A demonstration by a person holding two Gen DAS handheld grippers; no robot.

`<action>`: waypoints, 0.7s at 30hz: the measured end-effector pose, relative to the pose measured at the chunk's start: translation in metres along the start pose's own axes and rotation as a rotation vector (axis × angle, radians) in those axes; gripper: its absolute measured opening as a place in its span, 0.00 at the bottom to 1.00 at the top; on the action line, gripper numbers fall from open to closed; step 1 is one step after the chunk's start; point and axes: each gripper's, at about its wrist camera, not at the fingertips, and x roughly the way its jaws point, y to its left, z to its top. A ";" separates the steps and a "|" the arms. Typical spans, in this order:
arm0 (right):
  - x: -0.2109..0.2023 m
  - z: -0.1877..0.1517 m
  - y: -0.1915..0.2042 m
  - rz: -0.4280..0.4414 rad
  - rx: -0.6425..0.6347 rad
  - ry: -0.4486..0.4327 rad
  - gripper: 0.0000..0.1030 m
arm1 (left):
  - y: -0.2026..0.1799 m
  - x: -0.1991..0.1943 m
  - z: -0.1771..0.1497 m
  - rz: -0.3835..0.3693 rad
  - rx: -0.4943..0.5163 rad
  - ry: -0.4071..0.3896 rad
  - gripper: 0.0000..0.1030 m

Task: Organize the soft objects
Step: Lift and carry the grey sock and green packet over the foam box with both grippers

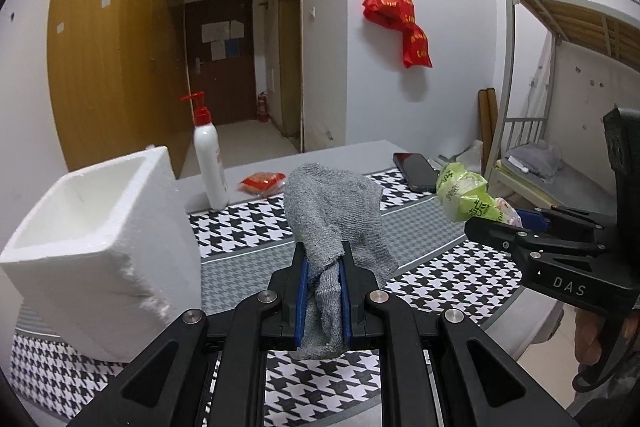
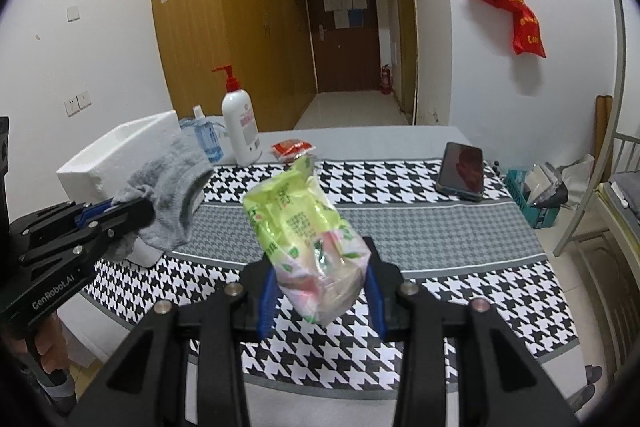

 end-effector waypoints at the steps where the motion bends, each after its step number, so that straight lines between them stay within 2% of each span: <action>1: -0.002 0.000 0.001 0.001 0.004 -0.007 0.41 | 0.001 -0.002 0.001 0.004 0.004 -0.004 0.14; 12: -0.014 0.003 0.021 0.023 0.005 -0.064 0.41 | 0.020 -0.028 0.001 0.049 0.003 -0.046 0.14; 21: -0.013 0.012 0.057 0.058 -0.045 -0.097 0.41 | 0.051 -0.049 -0.003 0.081 -0.023 -0.082 0.14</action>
